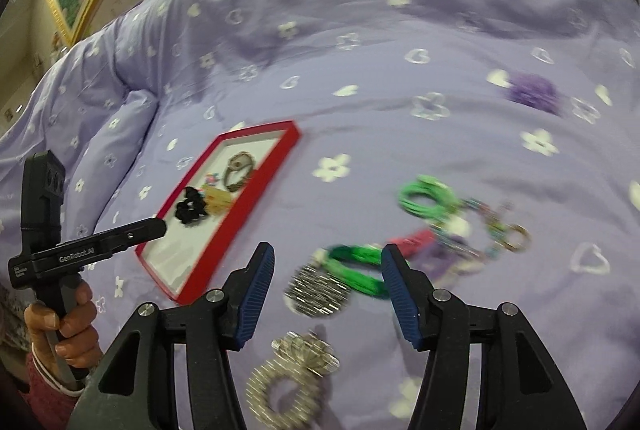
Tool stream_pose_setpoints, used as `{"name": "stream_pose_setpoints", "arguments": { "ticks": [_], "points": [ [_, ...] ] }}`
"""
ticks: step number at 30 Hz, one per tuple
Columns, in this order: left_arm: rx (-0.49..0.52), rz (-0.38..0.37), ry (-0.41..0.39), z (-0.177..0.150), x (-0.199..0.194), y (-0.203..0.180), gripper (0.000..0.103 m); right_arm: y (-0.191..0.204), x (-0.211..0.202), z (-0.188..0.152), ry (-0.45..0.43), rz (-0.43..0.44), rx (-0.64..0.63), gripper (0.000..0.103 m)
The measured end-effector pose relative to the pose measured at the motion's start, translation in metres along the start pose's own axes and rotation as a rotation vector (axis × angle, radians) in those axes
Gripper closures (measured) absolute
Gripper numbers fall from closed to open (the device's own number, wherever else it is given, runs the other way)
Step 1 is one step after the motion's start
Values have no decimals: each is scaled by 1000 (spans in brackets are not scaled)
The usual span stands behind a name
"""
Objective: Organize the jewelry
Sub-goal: 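Grasp the green braided bracelet with the left gripper while the right gripper grasps the gold ring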
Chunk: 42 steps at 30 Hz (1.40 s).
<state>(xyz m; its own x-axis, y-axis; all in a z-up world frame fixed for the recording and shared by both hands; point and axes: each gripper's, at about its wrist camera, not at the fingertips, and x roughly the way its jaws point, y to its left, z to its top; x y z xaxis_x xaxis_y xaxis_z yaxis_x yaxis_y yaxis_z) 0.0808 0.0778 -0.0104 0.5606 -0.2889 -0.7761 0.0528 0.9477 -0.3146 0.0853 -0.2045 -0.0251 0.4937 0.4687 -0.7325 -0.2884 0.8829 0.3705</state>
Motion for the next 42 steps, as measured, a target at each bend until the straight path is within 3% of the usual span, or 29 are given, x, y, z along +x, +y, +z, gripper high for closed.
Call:
{"name": "stream_pose_setpoints", "arguments": {
  "ticks": [9, 21, 30, 34, 42],
  "points": [
    [75, -23, 54, -8, 19, -38, 57, -43, -28, -20, -23, -62, 75, 44],
    [201, -38, 106, -1, 45, -77, 57, -80, -32, -25, -30, -102, 124, 44],
    [301, -56, 159, 7, 76, -102, 57, -101, -22, -17, -18, -144, 124, 46],
    [349, -64, 187, 9, 91, -112, 57, -109, -13, -11, 7, -167, 108, 56],
    [480, -66, 238, 8, 121, -135, 57, -116, 7, -5, 54, -186, 69, 57]
  ]
}}
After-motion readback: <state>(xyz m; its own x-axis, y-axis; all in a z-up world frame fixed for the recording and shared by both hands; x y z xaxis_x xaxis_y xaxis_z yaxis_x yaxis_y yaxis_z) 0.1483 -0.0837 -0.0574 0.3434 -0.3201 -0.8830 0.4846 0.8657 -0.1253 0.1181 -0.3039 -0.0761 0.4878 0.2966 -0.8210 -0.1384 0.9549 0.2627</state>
